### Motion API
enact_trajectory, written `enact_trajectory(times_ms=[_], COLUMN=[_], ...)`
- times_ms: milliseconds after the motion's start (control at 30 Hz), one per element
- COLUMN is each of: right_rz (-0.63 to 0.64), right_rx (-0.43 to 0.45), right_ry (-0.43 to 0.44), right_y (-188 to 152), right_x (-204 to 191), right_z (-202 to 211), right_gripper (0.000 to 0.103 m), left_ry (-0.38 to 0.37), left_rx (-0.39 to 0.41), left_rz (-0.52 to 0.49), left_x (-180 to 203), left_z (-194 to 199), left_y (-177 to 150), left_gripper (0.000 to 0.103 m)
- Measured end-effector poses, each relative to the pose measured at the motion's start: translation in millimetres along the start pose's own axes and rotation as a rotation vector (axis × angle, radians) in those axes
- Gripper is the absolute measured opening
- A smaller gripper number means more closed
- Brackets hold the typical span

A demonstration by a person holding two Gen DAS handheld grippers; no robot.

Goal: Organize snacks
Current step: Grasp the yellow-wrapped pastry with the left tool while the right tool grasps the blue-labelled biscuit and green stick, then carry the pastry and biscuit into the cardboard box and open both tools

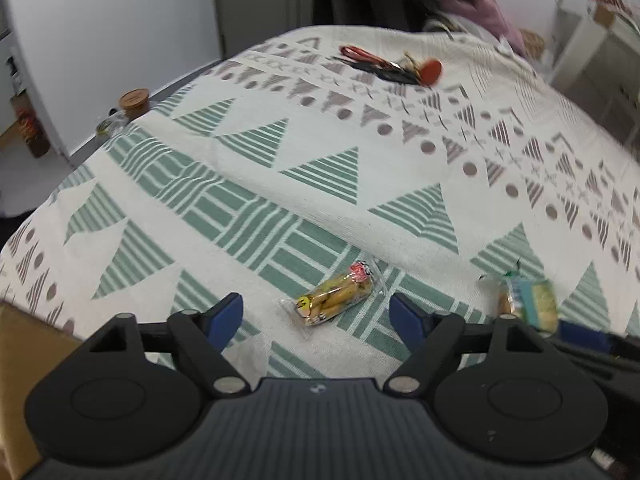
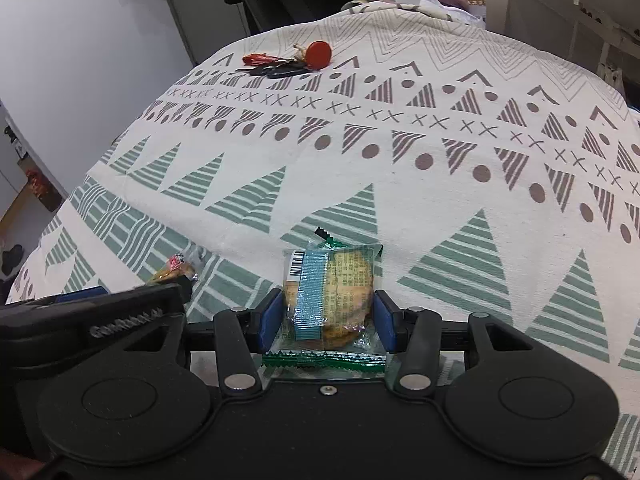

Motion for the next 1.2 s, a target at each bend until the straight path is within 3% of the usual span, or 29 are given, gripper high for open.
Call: enact_trajectory(times_ms=[300,367,433,467,500,633,867,900,1200], right_rz=[-0.013,-0.016,-0.021,-0.023,-0.024,-0.037,-0.026,-0.022,0.030], right_rx=[-0.003,-0.003,-0.005,-0.006,-0.006,-0.015,-0.004,-0.001,0.031], right_ry=[0.003,0.004,0.004,0.004,0.004,0.020,0.056,0.063,0.133], right_y=[0.3,0.5,0.3,0.2,0.0,0.0,-1.2,-1.1,-6.8], right_x=[2.7,3.0,3.2,3.1,2.8,1.7,-5.7,-7.4,-29.9], right_z=[0.4,0.2,0.1,0.1,0.4,1.7,12.2,14.2,41.1], right_gripper=[0.047,0.047,0.047,0.047,0.047,0.047,0.047,0.047,0.047], left_ry=[0.060,0.057,0.026,0.011,0.014,0.004,0.031,0.035,0.070], left_rx=[0.001,0.005,-0.001,0.001,0.003,-0.014,0.023,0.029,0.074], left_rz=[-0.030,-0.021,0.008,0.023,0.017,0.023,0.061,0.072,0.131], left_x=[-0.3,-1.2,-1.7,-1.7,-0.4,1.3,-3.8,-5.9,-24.3], left_z=[-19.3,-19.4,-20.5,-19.5,-17.8,-11.9,21.7,27.9,81.3], left_y=[2.4,2.7,0.1,-0.9,-1.4,-4.3,-8.4,-8.9,-15.1], left_gripper=[0.079,0.072,0.049,0.045,0.033,0.022,0.020,0.015,0.015])
Point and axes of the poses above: each gripper's, at about its wrist camera, not at the fingertips, and z roughly against the way its jaws point, x to its right, y to its top, the point moved 6 cm from there along -z, roughly the way its jaws point, and after that the axes turned 15 degrees about -z, right-handed, at the moved point
